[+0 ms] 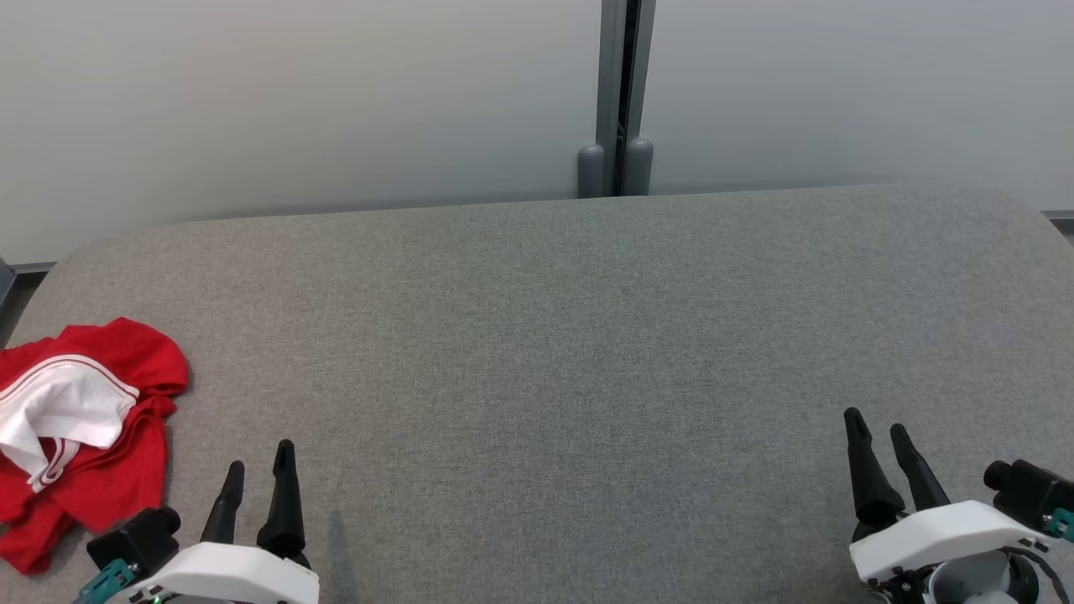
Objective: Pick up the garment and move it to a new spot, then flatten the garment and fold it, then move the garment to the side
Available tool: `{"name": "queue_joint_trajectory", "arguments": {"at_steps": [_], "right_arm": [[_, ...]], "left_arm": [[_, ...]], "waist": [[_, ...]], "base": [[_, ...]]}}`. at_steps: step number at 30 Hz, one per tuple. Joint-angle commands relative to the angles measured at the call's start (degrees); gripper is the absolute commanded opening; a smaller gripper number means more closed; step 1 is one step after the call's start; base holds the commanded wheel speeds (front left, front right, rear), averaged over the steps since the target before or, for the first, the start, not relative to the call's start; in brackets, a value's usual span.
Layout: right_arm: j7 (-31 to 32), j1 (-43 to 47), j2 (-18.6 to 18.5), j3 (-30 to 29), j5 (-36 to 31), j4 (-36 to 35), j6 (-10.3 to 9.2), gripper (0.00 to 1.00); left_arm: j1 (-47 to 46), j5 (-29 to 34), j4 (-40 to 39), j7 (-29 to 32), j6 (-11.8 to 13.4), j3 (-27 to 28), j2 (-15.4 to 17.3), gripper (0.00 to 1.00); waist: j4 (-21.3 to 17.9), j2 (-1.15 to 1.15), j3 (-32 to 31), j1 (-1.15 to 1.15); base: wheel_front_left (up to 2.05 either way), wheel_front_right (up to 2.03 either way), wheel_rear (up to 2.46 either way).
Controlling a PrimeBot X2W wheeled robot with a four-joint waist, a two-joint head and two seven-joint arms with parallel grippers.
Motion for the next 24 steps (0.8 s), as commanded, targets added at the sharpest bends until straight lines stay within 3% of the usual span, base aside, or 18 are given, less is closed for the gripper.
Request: {"name": "queue_joint_trajectory", "arguments": {"at_steps": [1,24], "right_arm": [[-0.7,-1.1,-0.6,0.2,-1.8,-0.2,0.08,1.00],[-4.1,-1.0,-0.6,0.7,-16.7,1.5,0.10,1.00]], "left_arm": [[-0.6,1.7,-0.3,-0.6,0.5,-0.2,0.4,1.00],[0.5,15.8,-0.8,-4.0,2.2,-1.3,0.6,1.00]], "waist": [[0.0,0.00,0.0,0.00],[-0.2,0.00,-0.3,0.00]], "base": [[0.00,0.00,0.00],[0.00,0.00,0.00]]}}
